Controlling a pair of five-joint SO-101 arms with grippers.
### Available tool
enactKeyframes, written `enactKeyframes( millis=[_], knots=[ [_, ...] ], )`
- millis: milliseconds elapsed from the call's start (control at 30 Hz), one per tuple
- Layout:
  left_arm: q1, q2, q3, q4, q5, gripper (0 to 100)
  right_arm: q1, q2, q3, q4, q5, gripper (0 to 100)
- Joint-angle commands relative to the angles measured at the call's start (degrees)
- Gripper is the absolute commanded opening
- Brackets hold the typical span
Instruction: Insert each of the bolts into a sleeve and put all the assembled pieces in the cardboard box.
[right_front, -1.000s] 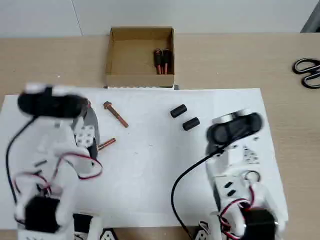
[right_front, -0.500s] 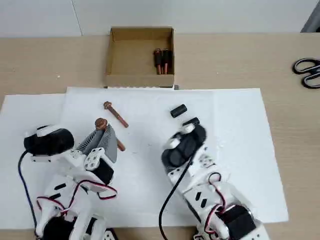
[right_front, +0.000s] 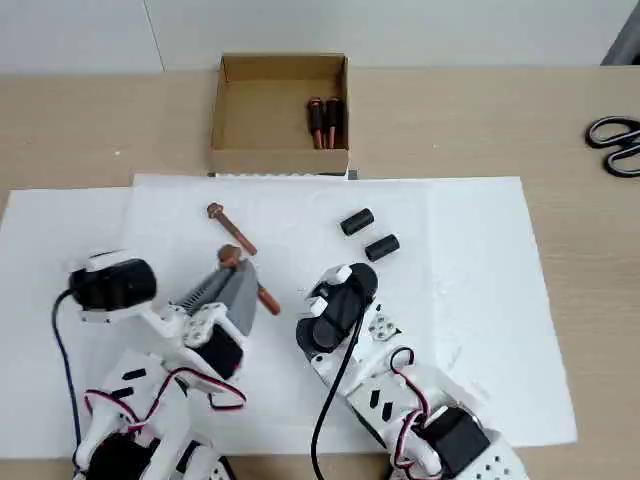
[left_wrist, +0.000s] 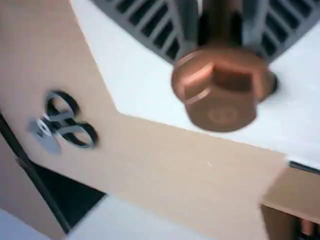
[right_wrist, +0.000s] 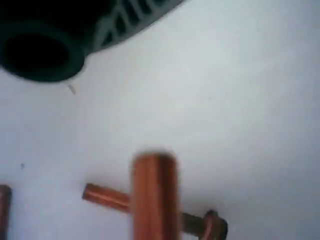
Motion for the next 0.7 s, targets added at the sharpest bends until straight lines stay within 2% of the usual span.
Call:
enactKeyframes(
  millis=[0, 233, 600, 667],
  knots=[
    [2.6, -0.6, -0.4, -2.0, 0.2, 0, -0.2, -0.2, -0.4, -2.9, -0.4, 0.2],
    [3.0, -0.5, -0.4, -2.0, 0.2, 0, -6.8, 0.0, -0.3, -2.9, -0.6, 0.2],
    [3.2, -0.5, 2.2, -1.7, 0.2, 0, -6.9, -0.4, -1.0, -3.0, -0.6, 0.2],
    [4.8, -0.5, 2.9, -1.7, 0.2, 0, -6.9, 0.0, -1.8, -3.0, -0.6, 0.2]
  ],
)
